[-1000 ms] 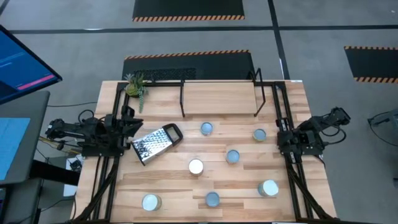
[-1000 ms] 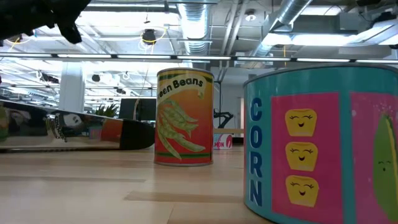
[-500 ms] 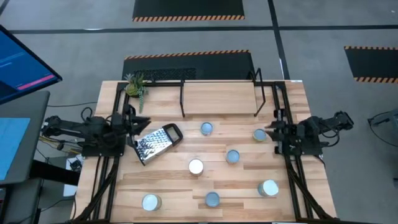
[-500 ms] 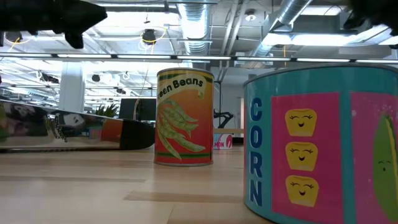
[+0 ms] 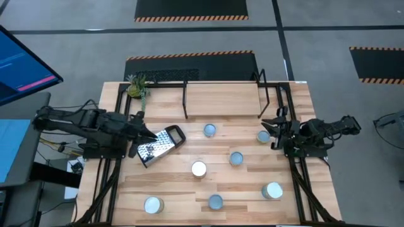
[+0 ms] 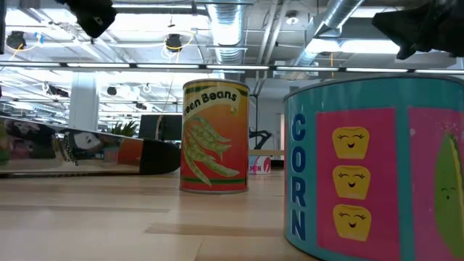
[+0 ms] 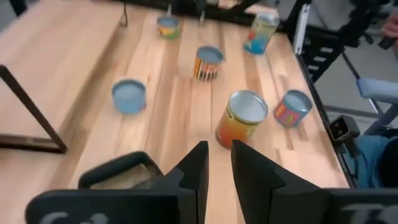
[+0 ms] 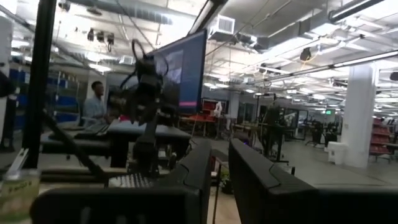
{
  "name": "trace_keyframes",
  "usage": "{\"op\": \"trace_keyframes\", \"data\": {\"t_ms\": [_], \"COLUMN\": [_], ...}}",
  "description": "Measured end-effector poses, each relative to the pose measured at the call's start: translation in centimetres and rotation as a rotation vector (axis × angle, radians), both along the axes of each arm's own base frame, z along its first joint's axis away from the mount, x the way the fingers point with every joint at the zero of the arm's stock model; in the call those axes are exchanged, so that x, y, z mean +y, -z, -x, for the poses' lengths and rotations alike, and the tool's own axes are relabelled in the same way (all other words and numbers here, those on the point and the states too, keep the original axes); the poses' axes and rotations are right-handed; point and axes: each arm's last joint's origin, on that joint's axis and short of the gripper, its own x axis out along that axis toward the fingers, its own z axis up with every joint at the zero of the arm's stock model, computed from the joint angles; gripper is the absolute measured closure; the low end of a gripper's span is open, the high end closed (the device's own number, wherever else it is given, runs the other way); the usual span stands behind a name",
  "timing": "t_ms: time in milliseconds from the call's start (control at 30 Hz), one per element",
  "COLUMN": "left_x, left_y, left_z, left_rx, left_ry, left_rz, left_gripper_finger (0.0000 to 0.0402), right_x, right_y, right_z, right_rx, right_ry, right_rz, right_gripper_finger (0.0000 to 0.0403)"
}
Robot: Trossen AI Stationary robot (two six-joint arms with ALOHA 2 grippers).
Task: Pick and place cans onto a shelf
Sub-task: Put the canned pears on the shelf
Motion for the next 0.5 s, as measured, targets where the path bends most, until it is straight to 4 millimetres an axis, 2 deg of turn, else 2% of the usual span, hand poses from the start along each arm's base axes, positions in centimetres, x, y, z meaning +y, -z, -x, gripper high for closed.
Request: {"op": "trace_keyframes", "data": {"t_ms": [100, 333, 500], "left_x": [-0.3, -2.0, -2.4], "left_y": [-0.6, -0.9, 0.2], "left_z": [-1.2, -3.8, -5.3], "left_rx": [0.066, 0.149, 0.223], "left_ry": [0.026, 0.245, 0.214], "left_rz": [0.028, 0.076, 0.081], "left_gripper_finger": [0.0345, 0.0345, 0.0345], "right_x": [0.0, 0.5, 0.8], "right_y": [0.3, 0.8, 0.8], "right_z": [-0.1, -0.3, -0.2], "right_rx": [0.029, 0.085, 0.082], "right_ry": [-0.002, -0.076, -0.132], "right_rz": [0.006, 0.005, 0.014], "right_gripper_finger": [0.0321, 0.0321, 0.0321]}}
